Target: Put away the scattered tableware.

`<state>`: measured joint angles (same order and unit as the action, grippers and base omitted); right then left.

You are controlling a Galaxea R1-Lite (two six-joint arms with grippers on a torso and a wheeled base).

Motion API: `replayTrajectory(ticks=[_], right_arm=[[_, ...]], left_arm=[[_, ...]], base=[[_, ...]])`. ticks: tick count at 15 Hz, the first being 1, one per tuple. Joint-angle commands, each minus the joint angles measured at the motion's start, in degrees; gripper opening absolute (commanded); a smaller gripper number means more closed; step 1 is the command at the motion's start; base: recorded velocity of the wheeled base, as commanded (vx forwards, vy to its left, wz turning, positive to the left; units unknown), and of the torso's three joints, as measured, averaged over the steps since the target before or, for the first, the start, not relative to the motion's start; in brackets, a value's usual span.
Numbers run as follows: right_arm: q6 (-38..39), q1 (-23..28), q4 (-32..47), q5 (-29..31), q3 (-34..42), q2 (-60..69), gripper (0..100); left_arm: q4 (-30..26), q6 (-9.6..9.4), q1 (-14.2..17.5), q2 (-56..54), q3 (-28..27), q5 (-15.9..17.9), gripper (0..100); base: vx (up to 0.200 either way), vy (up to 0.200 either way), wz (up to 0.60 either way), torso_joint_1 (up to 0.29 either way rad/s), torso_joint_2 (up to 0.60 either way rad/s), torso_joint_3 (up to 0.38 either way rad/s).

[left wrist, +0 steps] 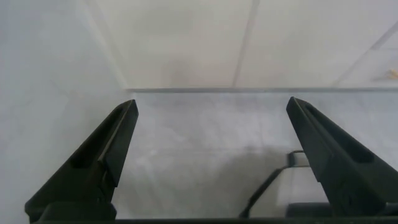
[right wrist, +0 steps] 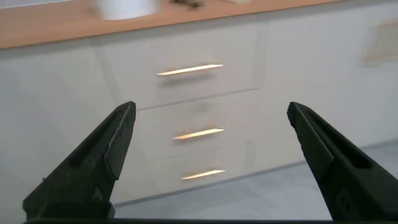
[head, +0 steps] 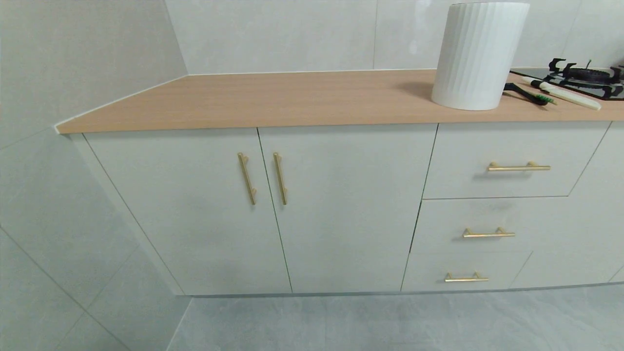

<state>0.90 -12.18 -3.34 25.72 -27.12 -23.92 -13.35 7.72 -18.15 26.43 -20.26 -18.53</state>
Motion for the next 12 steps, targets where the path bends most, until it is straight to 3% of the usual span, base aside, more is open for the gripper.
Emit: replayTrajectory(ticks=[1, 3, 5, 7, 8, 9, 12], right_arm=[[-3.28, 5.59, 8.7, 1.61, 2.43, 18.38, 100], [-2.57, 5.76, 7.91, 7.24, 3.57, 18.21, 100], [-1.61, 11.65, 8.17, 6.18, 4.8, 21.46, 100], [-1.43, 12.27, 7.65, 4.86, 10.07, 23.92, 100], [-1.17, 12.27, 7.3, 5.13, 10.6, 23.92, 100], [1.47, 12.27, 3.87, 5.48, 15.61, 23.92, 100], [1.21, 12.27, -2.72, -1.11, 22.64, 23.92, 100]], left_arm=[[-2.74, -0.25, 6.02, -12.28, 0.31, -0.81, 100], [-2.82, -2.18, 10.77, -16.76, 2.16, -0.81, 100], [-2.74, -5.34, 15.87, -22.56, 5.67, -0.63, 100], [-2.3, -7.98, 18.42, -26.25, 10.24, -1.86, 100], [-2.21, -7.8, 18.42, -26.25, 10.77, -2.39, 100], [1.57, -6.49, 18.42, -26.34, 13.49, -3.18, 100], [6.49, -6.75, 18.42, -26.34, 15.95, 7.72, 100]], base=[[0.0, 0.0, 0.0, 0.0, 0.0, 0.0], [0.0, 0.0, 0.0, 0.0, 0.0, 0.0], [0.0, 0.0, 0.0, 0.0, 0.0, 0.0], [0.0, 0.0, 0.0, 0.0, 0.0, 0.0], [0.0, 0.0, 0.0, 0.0, 0.0, 0.0], [0.0, 0.0, 0.0, 0.0, 0.0, 0.0], [0.0, 0.0, 0.0, 0.0, 0.0, 0.0]])
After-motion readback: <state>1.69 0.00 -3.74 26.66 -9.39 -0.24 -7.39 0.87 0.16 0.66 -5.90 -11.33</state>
